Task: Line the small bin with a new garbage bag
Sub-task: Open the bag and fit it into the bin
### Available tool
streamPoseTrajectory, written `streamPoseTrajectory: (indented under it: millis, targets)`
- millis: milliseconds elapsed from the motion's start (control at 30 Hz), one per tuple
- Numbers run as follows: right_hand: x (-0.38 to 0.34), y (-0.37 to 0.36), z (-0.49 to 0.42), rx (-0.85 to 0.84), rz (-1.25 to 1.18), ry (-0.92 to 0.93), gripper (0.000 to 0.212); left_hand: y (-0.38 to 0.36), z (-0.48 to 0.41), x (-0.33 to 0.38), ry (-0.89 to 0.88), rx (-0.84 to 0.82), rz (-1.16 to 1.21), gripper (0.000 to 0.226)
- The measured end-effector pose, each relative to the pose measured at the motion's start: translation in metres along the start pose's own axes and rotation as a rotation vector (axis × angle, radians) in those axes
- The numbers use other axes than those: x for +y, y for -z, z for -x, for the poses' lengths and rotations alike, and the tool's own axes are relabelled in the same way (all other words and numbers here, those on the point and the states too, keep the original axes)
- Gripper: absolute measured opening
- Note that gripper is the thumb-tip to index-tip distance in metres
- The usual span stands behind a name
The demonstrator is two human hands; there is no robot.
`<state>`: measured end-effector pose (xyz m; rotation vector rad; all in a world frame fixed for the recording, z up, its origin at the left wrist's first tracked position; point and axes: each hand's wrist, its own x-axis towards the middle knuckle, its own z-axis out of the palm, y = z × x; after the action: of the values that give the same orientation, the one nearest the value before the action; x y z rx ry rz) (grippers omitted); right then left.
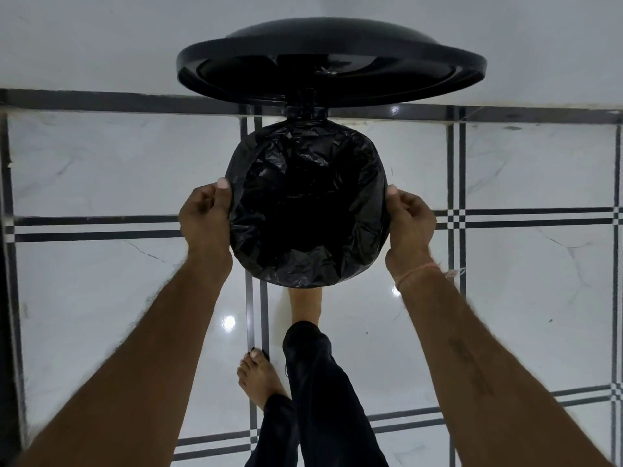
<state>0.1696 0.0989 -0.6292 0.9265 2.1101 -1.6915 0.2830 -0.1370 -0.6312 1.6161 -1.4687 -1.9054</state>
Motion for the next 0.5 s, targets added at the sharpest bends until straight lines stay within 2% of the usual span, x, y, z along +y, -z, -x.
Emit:
streamPoseTrajectory:
  millis: [167,367,500]
  targets:
    - [-0.012,-0.004,-0.016,-0.044,0.081,-0.061,0.035,0.0,-0.013,0.0,0.084,0.007,0.018,0.034]
    - [-0.032,-0.009,-0.033,-0.122,0.211,-0.191,0.022,0.001,-0.022,0.006,0.256,0.01,-0.024,0.035]
    - [-0.047,-0.017,-0.029,-0.176,0.153,-0.147,0.024,0.001,-0.018,0.018,0.197,-0.077,-0.03,0.033]
